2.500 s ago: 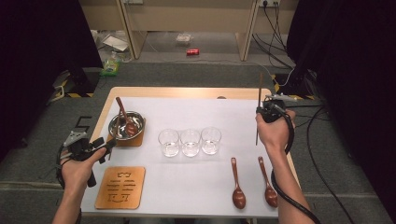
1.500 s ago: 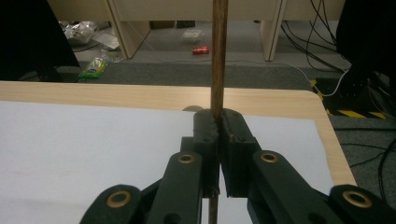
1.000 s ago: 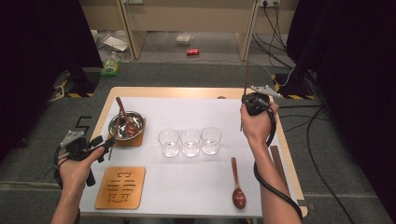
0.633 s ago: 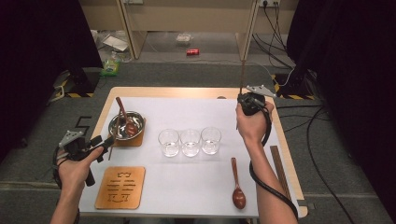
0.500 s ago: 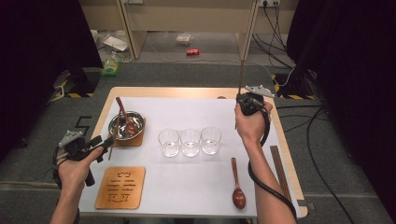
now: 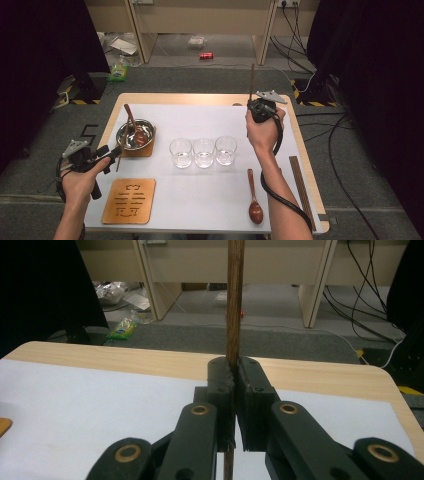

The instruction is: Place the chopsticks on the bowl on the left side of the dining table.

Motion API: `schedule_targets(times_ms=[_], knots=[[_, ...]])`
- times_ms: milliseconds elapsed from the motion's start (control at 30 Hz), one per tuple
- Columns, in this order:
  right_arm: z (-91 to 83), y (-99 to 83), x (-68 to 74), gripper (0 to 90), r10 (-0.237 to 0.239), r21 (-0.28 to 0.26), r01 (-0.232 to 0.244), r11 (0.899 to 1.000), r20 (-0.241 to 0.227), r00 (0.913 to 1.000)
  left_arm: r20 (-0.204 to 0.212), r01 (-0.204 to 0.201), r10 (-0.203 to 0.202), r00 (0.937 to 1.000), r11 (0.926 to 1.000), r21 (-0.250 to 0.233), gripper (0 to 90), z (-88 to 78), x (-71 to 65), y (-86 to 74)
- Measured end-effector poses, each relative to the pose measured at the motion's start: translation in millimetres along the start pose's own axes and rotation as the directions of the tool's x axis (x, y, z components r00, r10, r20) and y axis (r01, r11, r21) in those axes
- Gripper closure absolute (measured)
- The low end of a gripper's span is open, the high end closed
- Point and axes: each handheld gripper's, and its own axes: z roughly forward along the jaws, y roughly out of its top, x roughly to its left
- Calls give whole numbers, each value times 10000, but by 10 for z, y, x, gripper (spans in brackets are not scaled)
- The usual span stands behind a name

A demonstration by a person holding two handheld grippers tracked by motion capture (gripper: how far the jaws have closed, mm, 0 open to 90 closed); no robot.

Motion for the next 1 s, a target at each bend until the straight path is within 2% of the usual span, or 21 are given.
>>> schedule_targets(times_ms=[467, 767, 1000], knots=[[105, -21, 112, 858, -8, -187, 2, 9998, -352, 9994, -11, 32, -32, 10000, 10000, 21, 425, 5, 5, -6], [140, -38, 168, 858, 161, -396, -183, 9990, -559, 9983, -14, 70, -70, 10000, 10000, -4, 425, 3, 4, -4], [170, -32, 228, 858, 35, -488, -68, 9988, -672, 9977, -1, 40, -40, 10000, 10000, 41, 425, 12, -1, -12]])
